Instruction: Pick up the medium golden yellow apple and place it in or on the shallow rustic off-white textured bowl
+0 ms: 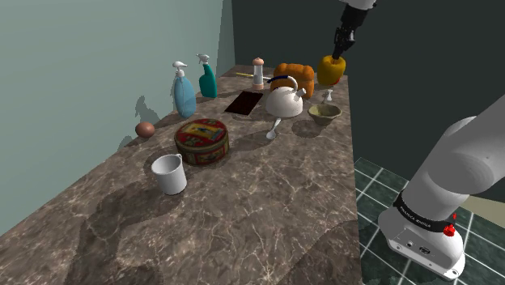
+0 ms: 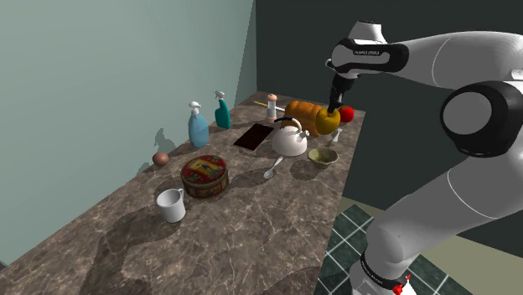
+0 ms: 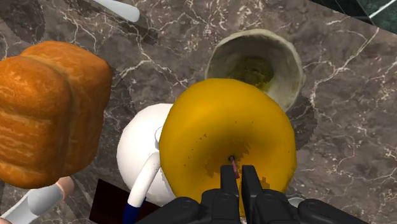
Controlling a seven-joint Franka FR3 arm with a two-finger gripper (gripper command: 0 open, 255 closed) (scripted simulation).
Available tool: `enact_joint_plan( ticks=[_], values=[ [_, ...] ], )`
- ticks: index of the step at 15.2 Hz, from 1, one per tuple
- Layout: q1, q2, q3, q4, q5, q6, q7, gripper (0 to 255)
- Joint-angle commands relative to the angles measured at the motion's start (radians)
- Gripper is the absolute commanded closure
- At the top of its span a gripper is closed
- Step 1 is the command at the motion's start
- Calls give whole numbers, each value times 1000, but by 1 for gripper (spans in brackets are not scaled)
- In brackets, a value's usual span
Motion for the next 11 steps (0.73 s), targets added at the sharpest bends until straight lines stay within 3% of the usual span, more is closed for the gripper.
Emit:
enact_joint_plan(
  ticks=[1, 11],
  values=[
    [0, 2, -2, -23, 0, 26, -2, 255],
    [-2, 17, -14, -145, 4, 161, -14, 255]
  ],
)
